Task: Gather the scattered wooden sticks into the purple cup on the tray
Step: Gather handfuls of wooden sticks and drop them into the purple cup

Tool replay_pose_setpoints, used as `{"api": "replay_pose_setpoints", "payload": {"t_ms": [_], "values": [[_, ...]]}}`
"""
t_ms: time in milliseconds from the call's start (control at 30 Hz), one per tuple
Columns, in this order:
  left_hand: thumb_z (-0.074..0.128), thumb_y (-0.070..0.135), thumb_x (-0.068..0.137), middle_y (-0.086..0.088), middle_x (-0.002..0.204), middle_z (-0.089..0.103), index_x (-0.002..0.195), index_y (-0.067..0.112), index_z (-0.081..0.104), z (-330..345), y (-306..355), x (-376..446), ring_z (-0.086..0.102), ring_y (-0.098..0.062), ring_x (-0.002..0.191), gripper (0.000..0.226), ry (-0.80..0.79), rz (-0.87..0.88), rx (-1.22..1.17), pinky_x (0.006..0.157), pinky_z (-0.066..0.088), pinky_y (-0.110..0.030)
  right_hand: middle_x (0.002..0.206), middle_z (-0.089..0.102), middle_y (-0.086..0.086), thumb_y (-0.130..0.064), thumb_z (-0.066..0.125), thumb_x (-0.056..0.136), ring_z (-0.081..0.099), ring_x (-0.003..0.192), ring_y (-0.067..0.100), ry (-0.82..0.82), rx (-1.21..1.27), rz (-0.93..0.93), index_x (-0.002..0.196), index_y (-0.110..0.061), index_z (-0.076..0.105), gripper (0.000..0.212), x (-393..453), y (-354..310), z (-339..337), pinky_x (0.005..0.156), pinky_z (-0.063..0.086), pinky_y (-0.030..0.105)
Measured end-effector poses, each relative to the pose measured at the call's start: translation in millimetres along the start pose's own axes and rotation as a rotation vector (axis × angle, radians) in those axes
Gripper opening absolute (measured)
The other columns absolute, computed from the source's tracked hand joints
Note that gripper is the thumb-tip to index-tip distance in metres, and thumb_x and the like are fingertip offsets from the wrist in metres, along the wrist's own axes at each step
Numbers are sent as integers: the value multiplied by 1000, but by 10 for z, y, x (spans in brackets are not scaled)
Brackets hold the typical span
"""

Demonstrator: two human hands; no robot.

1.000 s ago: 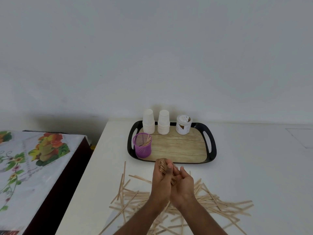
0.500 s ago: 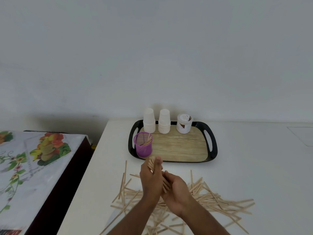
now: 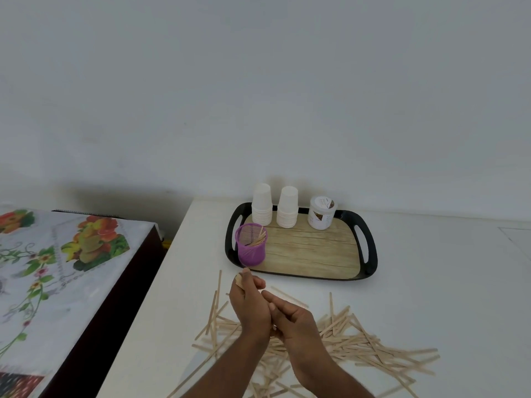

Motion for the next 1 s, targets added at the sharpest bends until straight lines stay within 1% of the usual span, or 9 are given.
{"api": "replay_pose_setpoints", "payload": {"t_ms": [167, 267, 333, 433, 533, 633, 767, 900, 1000], "values": [[43, 29, 106, -9, 73, 58, 76, 10, 51, -15, 30, 1, 54, -21, 70, 37, -6, -81, -47, 74, 45, -37, 104, 81, 7, -9, 76, 89, 77, 98, 23, 76, -41, -62, 112, -11, 78, 23, 48, -39, -83, 82, 61, 30], [46, 25, 106, -7, 68, 61, 79, 10, 54, -4, 85, 86, 61, -25, 69, 31, -15, -254, -194, 79, 53, -39, 97, 82, 9, -6, 81, 84, 77, 93, 27, 152, -77, -55, 105, -10, 81, 21, 133, -31, -188, 79, 60, 27], [44, 29, 107, -7, 63, 55, 79, 11, 53, 1, 96, 167, 59, -24, 59, 34, -45, -395, -376, 79, 56, -42, 95, 82, 9, -5, 80, 85, 77, 95, 28, 179, -93, -38, 103, -9, 81, 19, 182, -30, -246, 79, 60, 26], [38, 38, 109, 0, 52, 36, 74, 15, 46, 4, 96, 232, 37, -14, 42, 43, -52, -517, -540, 64, 50, -34, 102, 80, 15, -1, 77, 87, 76, 102, 31, 142, 2, 42, 103, -3, 80, 17, 265, 7, -319, 89, 59, 31], [35, 44, 109, 2, 54, 28, 72, 16, 41, 1, 116, 268, 26, -13, 41, 47, 7, -543, -545, 50, 37, -28, 109, 78, 18, 2, 73, 90, 75, 107, 31, 64, 122, 77, 112, 2, 75, 22, 274, 40, -311, 99, 55, 36], [32, 49, 108, 0, 58, 30, 73, 14, 39, -30, 117, 314, 30, -16, 46, 50, 80, -582, -561, 49, 36, -27, 111, 80, 6, 0, 76, 89, 75, 109, 21, 32, -113, -66, 121, -8, 74, 33, 238, 74, -285, 101, 56, 33], [33, 51, 107, -1, 62, 33, 75, 12, 40, -50, 101, 351, 32, -17, 47, 50, 116, -662, -599, 47, 38, -25, 104, 80, -12, 2, 77, 87, 75, 99, 3, 195, -600, -428, 116, -19, 78, 35, 266, 160, -271, 92, 60, 26], [34, 51, 107, 0, 54, 35, 71, 13, 38, -23, 101, 337, 34, -15, 40, 52, 111, -687, -605, 44, 40, -24, 96, 76, -26, 5, 73, 89, 74, 91, 0, 189, -710, -602, 117, -27, 76, 43, 265, 152, -200, 81, 60, 21], [34, 51, 107, 2, 46, 36, 70, 14, 37, -33, 102, 365, 35, -13, 33, 53, 112, -681, -623, 44, 40, -23, 102, 74, -32, 2, 76, 88, 72, 98, -3, 157, -679, -599, 118, -31, 74, 45, 223, 98, -139, 83, 58, 16]]}}
Point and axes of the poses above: each hand's wrist, its own x-axis towards the middle knuckle, its own z-axis out of the palm, y = z × x, the point moved 1 cm from there along x, towards the middle knuckle
